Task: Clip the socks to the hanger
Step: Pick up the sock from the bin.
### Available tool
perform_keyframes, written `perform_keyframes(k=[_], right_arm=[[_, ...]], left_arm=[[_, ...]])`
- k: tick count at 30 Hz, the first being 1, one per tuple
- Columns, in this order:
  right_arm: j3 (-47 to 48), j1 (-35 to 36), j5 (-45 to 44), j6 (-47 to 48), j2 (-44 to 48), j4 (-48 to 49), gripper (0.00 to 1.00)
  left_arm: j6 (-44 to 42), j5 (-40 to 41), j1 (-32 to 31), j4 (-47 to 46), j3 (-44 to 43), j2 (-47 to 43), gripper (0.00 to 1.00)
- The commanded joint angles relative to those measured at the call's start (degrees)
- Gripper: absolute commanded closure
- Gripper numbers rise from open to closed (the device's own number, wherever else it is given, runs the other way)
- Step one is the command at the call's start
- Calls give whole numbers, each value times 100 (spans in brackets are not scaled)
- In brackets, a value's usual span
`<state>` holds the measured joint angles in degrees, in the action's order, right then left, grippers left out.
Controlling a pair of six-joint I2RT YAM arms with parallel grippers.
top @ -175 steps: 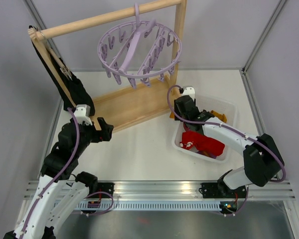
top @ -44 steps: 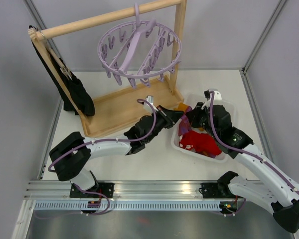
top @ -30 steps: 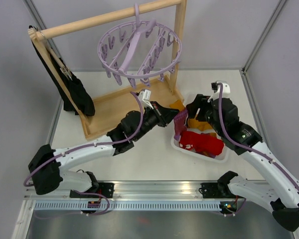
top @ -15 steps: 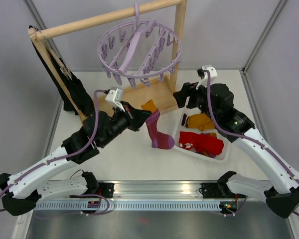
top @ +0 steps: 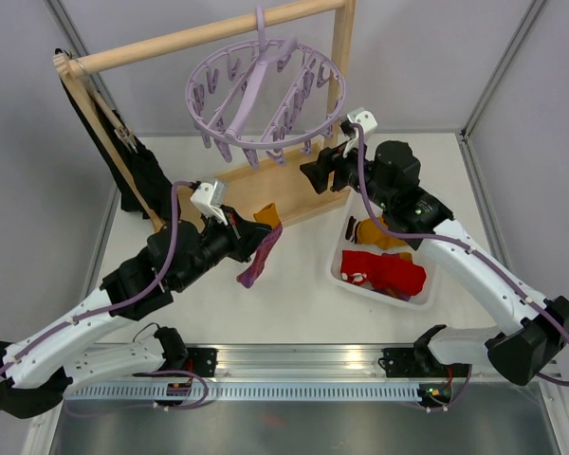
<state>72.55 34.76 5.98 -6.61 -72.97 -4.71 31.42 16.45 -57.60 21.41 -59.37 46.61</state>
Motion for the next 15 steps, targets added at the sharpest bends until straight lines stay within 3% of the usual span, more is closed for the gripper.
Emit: perform_keyframes(k=[1,15], right_arm=[[303,13,246,274,-77,629,28],[707,13,386,450,-499,761,29]], left_arm=[[-338,-10,12,118,-21,-82,98],[-549,-45,12,144,-101,-47,98]])
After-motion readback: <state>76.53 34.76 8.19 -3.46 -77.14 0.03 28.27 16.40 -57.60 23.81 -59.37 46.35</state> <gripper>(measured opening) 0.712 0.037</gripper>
